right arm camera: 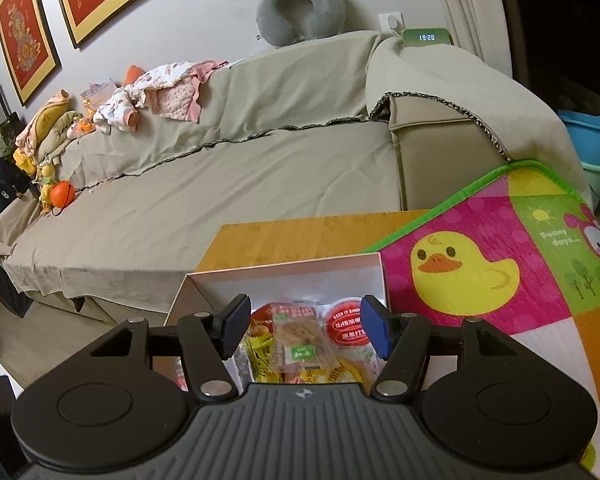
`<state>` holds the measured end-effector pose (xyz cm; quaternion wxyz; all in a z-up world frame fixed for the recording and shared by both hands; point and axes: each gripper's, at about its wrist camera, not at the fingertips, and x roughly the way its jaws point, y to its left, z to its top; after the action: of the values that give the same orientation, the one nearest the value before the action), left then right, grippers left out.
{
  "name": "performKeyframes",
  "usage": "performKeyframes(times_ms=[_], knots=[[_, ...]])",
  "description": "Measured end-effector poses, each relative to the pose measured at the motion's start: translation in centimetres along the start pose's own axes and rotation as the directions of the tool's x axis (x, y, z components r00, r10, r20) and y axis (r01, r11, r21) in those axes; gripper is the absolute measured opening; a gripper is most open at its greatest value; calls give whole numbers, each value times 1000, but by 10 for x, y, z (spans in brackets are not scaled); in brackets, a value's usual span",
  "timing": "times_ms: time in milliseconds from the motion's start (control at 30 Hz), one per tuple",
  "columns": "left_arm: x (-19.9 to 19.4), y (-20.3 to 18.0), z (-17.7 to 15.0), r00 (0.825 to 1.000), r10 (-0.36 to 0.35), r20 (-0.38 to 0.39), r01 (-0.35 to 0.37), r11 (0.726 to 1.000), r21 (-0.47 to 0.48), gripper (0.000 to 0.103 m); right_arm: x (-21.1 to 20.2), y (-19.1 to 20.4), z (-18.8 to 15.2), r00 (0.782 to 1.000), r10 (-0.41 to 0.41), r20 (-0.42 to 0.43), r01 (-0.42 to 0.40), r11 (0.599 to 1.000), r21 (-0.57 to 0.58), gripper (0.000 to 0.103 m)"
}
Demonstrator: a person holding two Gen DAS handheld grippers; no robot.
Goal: Organize objects
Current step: 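Lower the cookie packet into the box and open the right tool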
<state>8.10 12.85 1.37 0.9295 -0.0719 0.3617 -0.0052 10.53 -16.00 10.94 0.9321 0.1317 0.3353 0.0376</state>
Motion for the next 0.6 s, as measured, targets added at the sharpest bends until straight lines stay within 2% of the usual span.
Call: performKeyframes(times_ms=[133,200,300,367,433,500,567,600], knots=[[0,0,0,1000,-1,-3,1,1000,0,20,-11,1,-13,1000,-12,21,14,996,-83,73],[0,0,1,1000,1,-3,-1,1000,1,20,-24,5,-26,1000,-1,26,5,985,-171,87],[1,-5,3,1000,19,-10,-19,1000,24,19,-44,1,-52,997,65,-35,-72,962,-265,87],[5,-11,7,999,25,-20,-25,999,46,19,-52,-5,-74,995,65,-73,-84,951,-299,87],[12,-20,11,999,29,-26,-27,997,66,19,-50,-7,-95,996,12,-88,-41,943,-329,87],[24,-35,19,999,35,-22,-33,995,97,19,-40,-13,-108,994,-68,-84,37,944,-329,82],[38,-46,26,1000,5,-3,-4,994,113,22,-25,-27,-108,989,-124,-81,99,960,-261,80],[44,-49,29,1000,-3,6,2,993,116,22,-20,-33,-105,989,-115,-89,92,969,-231,80]])
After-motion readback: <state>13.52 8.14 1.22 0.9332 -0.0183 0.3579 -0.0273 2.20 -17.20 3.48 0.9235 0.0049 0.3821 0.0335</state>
